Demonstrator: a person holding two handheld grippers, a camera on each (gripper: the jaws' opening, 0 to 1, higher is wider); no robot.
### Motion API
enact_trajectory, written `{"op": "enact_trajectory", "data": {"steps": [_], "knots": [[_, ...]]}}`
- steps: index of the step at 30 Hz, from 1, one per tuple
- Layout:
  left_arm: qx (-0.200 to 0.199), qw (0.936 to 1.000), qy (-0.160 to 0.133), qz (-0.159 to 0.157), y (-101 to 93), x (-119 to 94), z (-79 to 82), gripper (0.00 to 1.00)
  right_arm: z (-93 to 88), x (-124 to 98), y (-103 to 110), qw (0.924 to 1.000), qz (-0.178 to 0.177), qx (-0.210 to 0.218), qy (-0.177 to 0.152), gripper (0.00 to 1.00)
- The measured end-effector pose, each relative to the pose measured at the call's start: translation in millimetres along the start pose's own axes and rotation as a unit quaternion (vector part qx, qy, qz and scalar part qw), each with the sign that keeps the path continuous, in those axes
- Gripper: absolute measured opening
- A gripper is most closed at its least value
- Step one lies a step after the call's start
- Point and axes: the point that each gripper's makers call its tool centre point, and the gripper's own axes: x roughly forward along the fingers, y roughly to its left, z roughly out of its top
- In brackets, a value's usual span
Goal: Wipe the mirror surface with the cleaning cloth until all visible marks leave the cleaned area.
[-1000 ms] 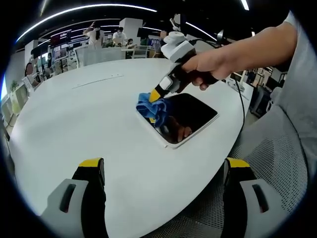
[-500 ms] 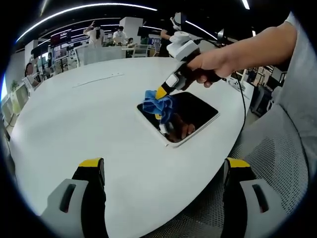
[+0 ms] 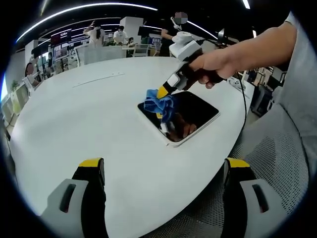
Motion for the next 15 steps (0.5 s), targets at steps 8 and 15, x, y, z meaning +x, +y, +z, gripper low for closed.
{"op": "enact_trajectory", "data": {"steps": [8, 15], "knots": [[0.001, 1.0000, 0.001, 0.001, 0.4, 0, -1.1, 0.99, -9.1, -5, 5, 1.0000, -0.003, 0.006, -0.002, 0.00], [0.000, 1.0000, 0.002, 0.003, 1.4, -1, -1.3, 0.99, -17.7, -10, 8, 0.9999, -0.005, 0.010, 0.000, 0.00]]}}
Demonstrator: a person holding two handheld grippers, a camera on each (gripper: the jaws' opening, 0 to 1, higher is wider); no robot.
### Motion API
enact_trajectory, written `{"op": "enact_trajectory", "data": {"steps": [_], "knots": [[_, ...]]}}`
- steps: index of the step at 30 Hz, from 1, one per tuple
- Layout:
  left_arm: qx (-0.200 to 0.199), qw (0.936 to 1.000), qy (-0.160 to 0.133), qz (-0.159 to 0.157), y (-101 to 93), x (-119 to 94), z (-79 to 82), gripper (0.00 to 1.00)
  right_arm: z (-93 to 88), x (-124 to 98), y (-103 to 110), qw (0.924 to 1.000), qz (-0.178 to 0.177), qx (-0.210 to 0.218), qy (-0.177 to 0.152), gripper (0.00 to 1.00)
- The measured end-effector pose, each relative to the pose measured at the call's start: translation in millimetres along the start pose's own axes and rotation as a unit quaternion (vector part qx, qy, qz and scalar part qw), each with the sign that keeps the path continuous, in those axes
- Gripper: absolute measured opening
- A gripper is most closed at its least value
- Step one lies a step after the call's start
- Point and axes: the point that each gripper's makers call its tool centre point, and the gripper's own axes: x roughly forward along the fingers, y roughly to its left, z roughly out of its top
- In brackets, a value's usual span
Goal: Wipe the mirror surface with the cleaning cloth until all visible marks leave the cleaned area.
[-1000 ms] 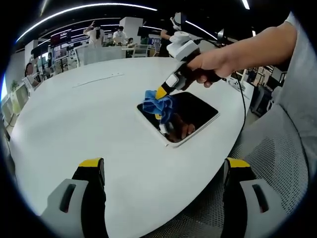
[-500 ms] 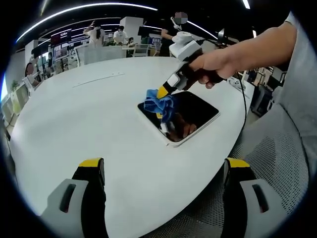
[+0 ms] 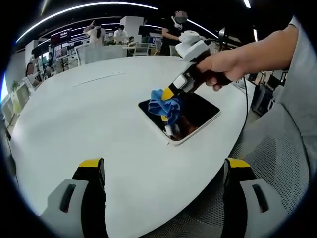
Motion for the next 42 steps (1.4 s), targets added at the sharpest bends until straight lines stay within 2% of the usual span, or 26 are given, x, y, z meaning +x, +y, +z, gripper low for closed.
{"op": "enact_trajectory", "data": {"steps": [10, 16, 20, 23, 32, 34, 37, 40, 42], "knots": [[-0.007, 0.9998, -0.013, -0.013, -2.8, 0, 3.9, 0.99, -8.8, -4, 2, 1.0000, 0.000, 0.009, 0.000, 0.00], [-0.010, 0.9996, -0.023, -0.015, -2.1, 0, 7.2, 0.99, -21.8, -11, 7, 0.9999, 0.005, 0.013, 0.001, 0.00], [-0.004, 0.9991, -0.034, -0.025, -6.0, -3, 10.3, 0.93, -33.1, -17, 12, 0.9998, 0.012, 0.014, 0.008, 0.00], [-0.004, 0.9994, -0.028, -0.018, -1.2, -2, 6.0, 0.99, -39.7, -21, 15, 0.9997, 0.012, 0.015, 0.014, 0.00], [-0.001, 0.9994, -0.033, -0.014, 0.6, -2, 5.8, 0.99, -50.3, -25, 19, 0.9993, 0.013, 0.022, 0.028, 0.00], [-0.004, 0.9998, -0.015, -0.013, 3.9, 0, -5.6, 0.99, -52.4, -26, 20, 0.9992, 0.012, 0.023, 0.032, 0.00], [-0.007, 0.9998, -0.003, -0.019, 2.8, 2, -13.0, 0.99, -54.8, -27, 20, 0.9992, 0.013, 0.024, 0.031, 0.00], [-0.005, 0.9996, -0.018, -0.021, 3.2, 1, -9.3, 0.99, -54.1, -26, 19, 0.9985, 0.016, 0.045, 0.025, 0.00], [-0.006, 0.9996, -0.017, -0.022, 4.1, 1, -10.8, 0.99, -53.0, -26, 20, 0.9983, 0.014, 0.049, 0.027, 0.00]]}}
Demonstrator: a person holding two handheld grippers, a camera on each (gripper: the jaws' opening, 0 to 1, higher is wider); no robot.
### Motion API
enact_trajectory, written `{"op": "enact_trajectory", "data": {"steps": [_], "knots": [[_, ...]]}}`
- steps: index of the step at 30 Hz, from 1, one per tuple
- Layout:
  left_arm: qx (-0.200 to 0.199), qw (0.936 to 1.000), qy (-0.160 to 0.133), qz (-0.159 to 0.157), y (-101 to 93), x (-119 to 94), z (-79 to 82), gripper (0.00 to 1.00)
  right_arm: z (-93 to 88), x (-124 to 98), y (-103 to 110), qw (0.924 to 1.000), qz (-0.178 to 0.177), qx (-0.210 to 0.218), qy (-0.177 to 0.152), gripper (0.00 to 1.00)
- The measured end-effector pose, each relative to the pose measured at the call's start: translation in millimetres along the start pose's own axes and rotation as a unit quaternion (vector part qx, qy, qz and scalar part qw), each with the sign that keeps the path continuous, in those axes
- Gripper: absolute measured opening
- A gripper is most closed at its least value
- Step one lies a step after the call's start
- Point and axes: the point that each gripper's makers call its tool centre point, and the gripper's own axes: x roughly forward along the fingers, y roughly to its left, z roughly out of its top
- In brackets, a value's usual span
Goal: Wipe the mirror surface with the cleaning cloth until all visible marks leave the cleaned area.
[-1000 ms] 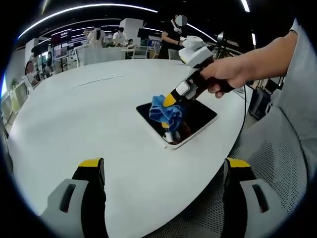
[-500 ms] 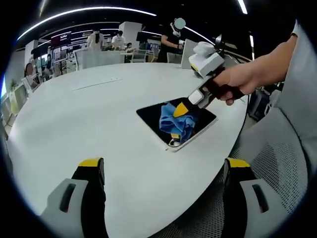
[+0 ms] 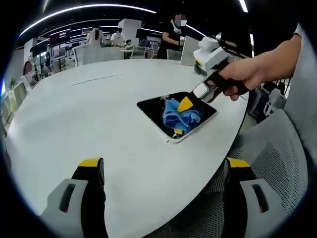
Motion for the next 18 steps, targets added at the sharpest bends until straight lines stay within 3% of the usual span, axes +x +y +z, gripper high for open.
{"op": "enact_trajectory", "data": {"steps": [11, 15, 18], "knots": [[0.003, 0.9999, -0.010, -0.004, 0.3, -1, 2.7, 0.99, -1.0, 0, 2, 0.9997, -0.016, -0.014, -0.009, 0.00], [0.004, 0.9989, -0.045, -0.013, -4.5, -5, 16.7, 0.99, -6.0, -3, 2, 0.9998, -0.013, -0.013, -0.008, 0.00], [0.013, 0.9991, -0.036, -0.018, -8.1, -2, 13.5, 0.99, -12.7, -6, 4, 0.9997, -0.012, -0.020, -0.003, 0.00]]}}
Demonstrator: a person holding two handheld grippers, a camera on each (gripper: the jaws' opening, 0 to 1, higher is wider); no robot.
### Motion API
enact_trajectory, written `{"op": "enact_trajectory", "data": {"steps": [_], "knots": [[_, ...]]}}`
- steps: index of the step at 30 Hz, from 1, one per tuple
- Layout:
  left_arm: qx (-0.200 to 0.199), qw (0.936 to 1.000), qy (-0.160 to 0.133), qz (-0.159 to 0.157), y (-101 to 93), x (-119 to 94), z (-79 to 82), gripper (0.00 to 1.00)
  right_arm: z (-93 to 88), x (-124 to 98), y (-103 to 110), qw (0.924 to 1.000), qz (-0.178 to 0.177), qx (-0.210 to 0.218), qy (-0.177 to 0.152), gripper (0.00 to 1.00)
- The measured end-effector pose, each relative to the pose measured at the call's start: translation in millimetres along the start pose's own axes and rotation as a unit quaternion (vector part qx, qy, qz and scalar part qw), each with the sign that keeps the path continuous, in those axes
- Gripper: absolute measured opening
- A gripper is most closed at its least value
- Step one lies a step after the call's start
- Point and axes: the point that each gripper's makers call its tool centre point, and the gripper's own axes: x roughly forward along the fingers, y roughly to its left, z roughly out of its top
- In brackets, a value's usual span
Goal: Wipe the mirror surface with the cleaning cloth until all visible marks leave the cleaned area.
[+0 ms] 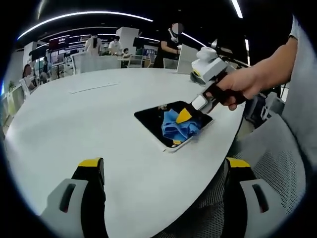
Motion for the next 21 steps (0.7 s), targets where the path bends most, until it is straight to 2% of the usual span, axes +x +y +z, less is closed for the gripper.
{"op": "enact_trajectory", "data": {"steps": [4, 16, 18, 21], "knots": [[0.009, 0.9999, -0.008, 0.002, 0.0, 0, 3.9, 0.99, -4.2, -2, 1, 1.0000, 0.005, -0.002, 0.003, 0.00], [0.017, 0.9998, -0.008, 0.009, 1.5, 0, 4.7, 0.99, -13.2, -6, 4, 0.9993, 0.020, 0.030, 0.005, 0.00], [0.017, 0.9998, -0.005, 0.006, 0.2, 1, 3.2, 0.99, -13.8, -6, 5, 0.9997, 0.020, 0.016, 0.003, 0.00], [0.018, 0.9998, -0.010, 0.006, 0.5, 0, 4.8, 0.99, -13.3, -6, 4, 0.9995, 0.022, 0.021, 0.005, 0.00]]}}
